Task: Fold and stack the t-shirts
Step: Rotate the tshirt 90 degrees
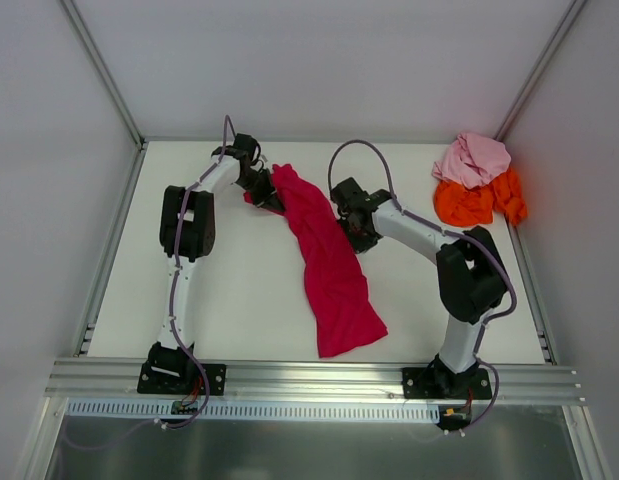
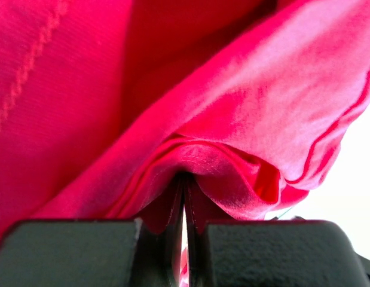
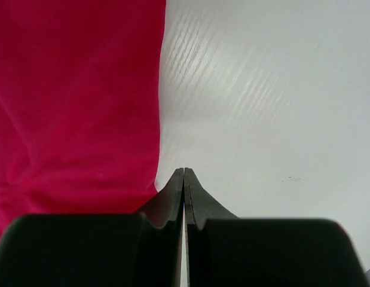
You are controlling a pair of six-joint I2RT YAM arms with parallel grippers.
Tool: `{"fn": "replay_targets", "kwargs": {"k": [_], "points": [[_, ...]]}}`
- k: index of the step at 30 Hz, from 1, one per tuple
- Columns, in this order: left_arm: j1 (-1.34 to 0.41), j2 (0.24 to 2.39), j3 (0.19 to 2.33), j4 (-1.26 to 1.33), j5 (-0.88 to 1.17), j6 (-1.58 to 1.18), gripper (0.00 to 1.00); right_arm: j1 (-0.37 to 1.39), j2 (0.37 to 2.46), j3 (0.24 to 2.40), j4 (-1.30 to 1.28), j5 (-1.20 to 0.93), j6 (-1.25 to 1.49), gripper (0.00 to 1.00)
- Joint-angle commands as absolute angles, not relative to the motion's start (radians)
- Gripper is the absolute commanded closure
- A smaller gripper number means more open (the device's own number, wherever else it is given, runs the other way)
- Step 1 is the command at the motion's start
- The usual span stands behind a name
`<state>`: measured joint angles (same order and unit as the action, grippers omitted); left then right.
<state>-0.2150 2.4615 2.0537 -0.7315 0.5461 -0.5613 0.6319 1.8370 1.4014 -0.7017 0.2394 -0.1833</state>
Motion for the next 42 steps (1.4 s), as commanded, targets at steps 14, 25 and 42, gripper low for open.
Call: {"fn": "replay_targets", "kwargs": {"k": [14,25,42], "points": [[-0.199,2.418,2.059,-0.686,0.658,-0.541,1.0,0.678,1.982,1.287,-0.594,0.022,-0.114,0.99],[-0.201,2.451,2.042,-0.609,0.8,-0.552,1.0,0.859,2.06,1.531,-0.687,-0.19,-0.156,0.99],[-0.202,2.428,1.971,-0.629,0.727,-0.494,1.0,0.934,2.074,1.608,-0.807,0.102,-0.184,0.99]]}}
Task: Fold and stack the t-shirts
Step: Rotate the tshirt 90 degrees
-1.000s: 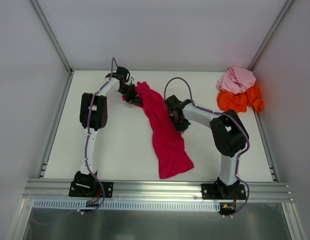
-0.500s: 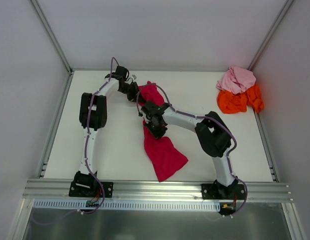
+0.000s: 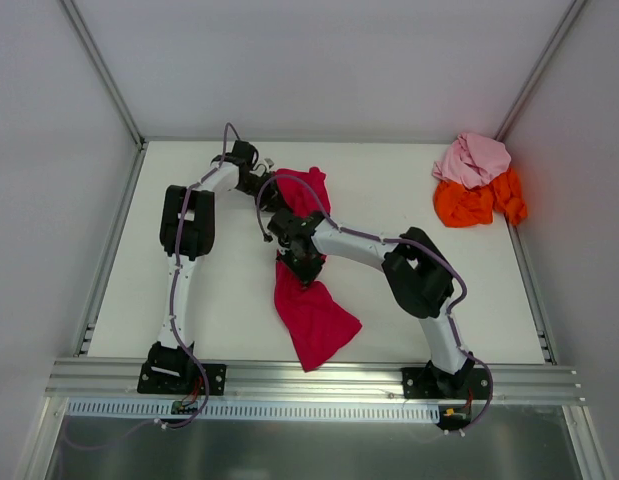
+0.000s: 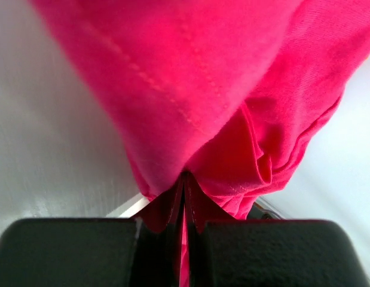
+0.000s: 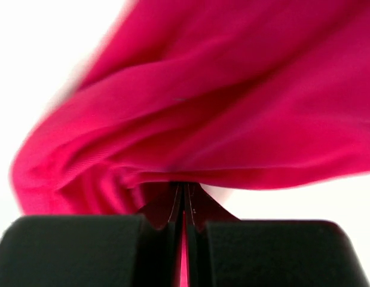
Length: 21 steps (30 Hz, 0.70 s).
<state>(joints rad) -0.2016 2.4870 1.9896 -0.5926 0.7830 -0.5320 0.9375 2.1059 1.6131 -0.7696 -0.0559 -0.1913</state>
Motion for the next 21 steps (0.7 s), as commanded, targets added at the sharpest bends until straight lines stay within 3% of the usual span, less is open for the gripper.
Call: {"fn": "replay_targets", "kwargs": {"k": [1,2,5,14,16,17,18,20,21], "points": [[-0.202,2.421,1.965,-0.637,0.703,-0.491,1.0,0.931,2.069,1.609,-0.813,0.147,-0.175,0.99],[-0.202,2.395,1.947,-0.646,0.652,-0.483,1.0,0.93,2.065,1.608,-0.815,0.226,-0.166,0.99],[-0.202,2.295,1.864,-0.6,0.559,-0.472,0.84,0.902,2.03,1.585,-0.796,0.303,-0.149,0.99],[-0.189,2.169,1.988,-0.626,0.417,-0.477,0.92,0.809,1.983,1.597,-0.769,0.436,-0.133,0.99],[-0.183,2.14,1.99,-0.629,0.402,-0.477,0.77,0.792,1.98,1.608,-0.776,0.434,-0.138,0.96],[-0.18,2.131,1.99,-0.635,0.397,-0.477,0.75,0.781,1.977,1.614,-0.779,0.427,-0.14,0.86],[-0.173,2.122,1.987,-0.652,0.399,-0.477,0.75,0.766,1.976,1.618,-0.779,0.417,-0.146,0.65],[-0.173,2.074,1.935,-0.655,0.423,-0.483,0.68,0.746,1.964,1.623,-0.778,0.393,-0.164,0.54],[-0.175,2.022,1.858,-0.631,0.439,-0.489,0.54,0.736,1.956,1.629,-0.773,0.384,-0.167,0.42]]}}
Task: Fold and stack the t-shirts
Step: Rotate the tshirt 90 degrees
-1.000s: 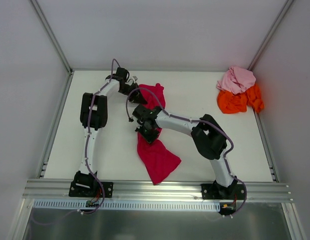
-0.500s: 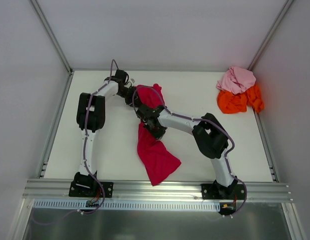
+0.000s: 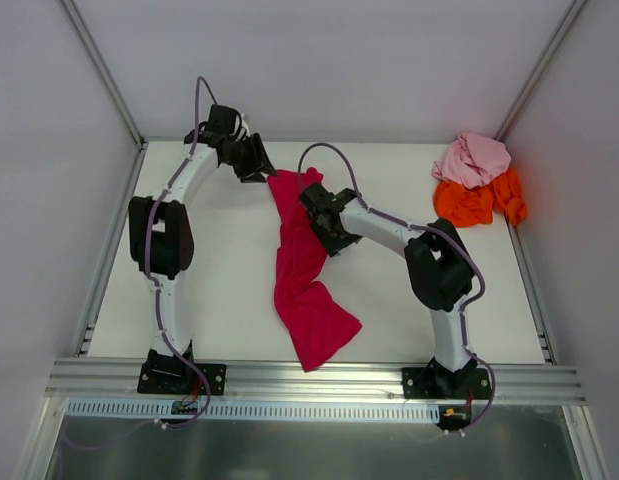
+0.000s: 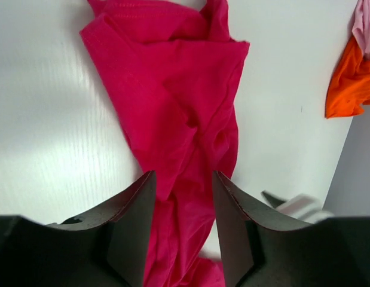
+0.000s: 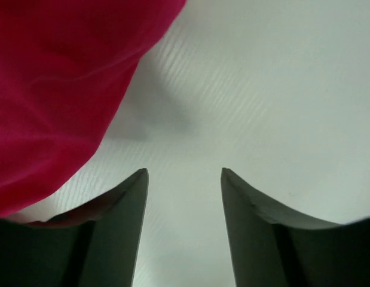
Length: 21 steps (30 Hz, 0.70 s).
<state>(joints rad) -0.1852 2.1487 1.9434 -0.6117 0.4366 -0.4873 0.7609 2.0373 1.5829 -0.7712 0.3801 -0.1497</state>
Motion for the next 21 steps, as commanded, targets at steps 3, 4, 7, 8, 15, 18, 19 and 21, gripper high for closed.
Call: {"fn": "replay_targets", "kwargs": {"k": [3,4,7,8,15,18,19,21], "points": [[-0.186,1.877,1.715,-0.582,0.454,-0.506,0.5,0.678,1.924,1.669,-0.761,0.316,-0.157,0.23],[-0.186,1.844,1.621,-0.551,0.454,-0.509,0.49,0.66,1.921,1.687,-0.759,0.304,-0.15,0.23],[-0.186,1.75,1.485,-0.534,0.481,-0.517,0.48,0.585,1.957,1.803,-0.796,0.226,-0.129,0.28],[-0.186,1.738,1.464,-0.538,0.497,-0.518,0.34,0.56,1.98,1.843,-0.831,0.221,-0.13,0.28],[-0.238,1.681,1.302,-0.476,0.653,-0.52,0.53,0.491,2.235,2.219,-0.954,0.031,-0.094,0.3],[-0.274,1.706,1.293,-0.474,0.696,-0.511,0.81,0.489,2.29,2.299,-0.97,-0.105,-0.077,0.62],[-0.285,1.71,1.293,-0.476,0.696,-0.509,0.91,0.491,2.295,2.299,-0.962,-0.123,-0.072,0.78],[-0.311,1.723,1.287,-0.463,0.724,-0.512,1.0,0.491,2.304,2.293,-0.96,-0.17,-0.071,0.99]]}}
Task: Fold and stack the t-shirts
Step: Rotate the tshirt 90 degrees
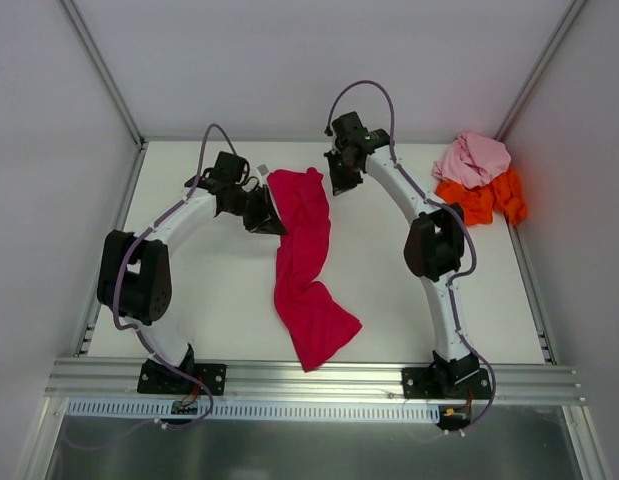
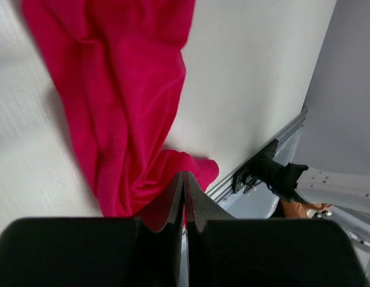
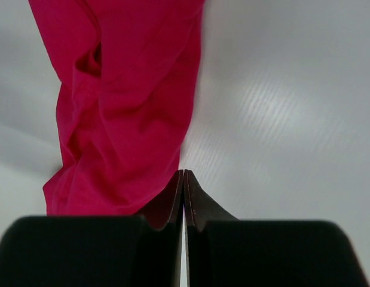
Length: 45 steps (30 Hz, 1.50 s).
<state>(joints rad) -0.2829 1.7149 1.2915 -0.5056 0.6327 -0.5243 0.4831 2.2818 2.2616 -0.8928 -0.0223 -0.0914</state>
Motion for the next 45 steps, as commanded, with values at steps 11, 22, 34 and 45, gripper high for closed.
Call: {"fn": "replay_targets", "kwargs": {"k": [11,22,34,45], "points": [[-0.419,1.855,1.404,-0.526,0.772,-0.459,1.0,0.499,2.32,2.228,-0.933,-0.305,-0.103,0.99],[-0.417,2.065,1.617,-0.584,0.517,-0.443,1.0,0.511,2.021,1.947,-0.896,-0.023,-0.156,0.99],[-0.41,2.371,2.104,-0.753,0.345,-0.462,1.0,0.511,1.735,1.706,-0.893,-0.006,-0.146,0.99],[-0.385,2.416,2.037,-0.779,0.363,-0.531,1.0,0.523,1.526,1.588,-0.91,0.054,-0.129,0.99]]}}
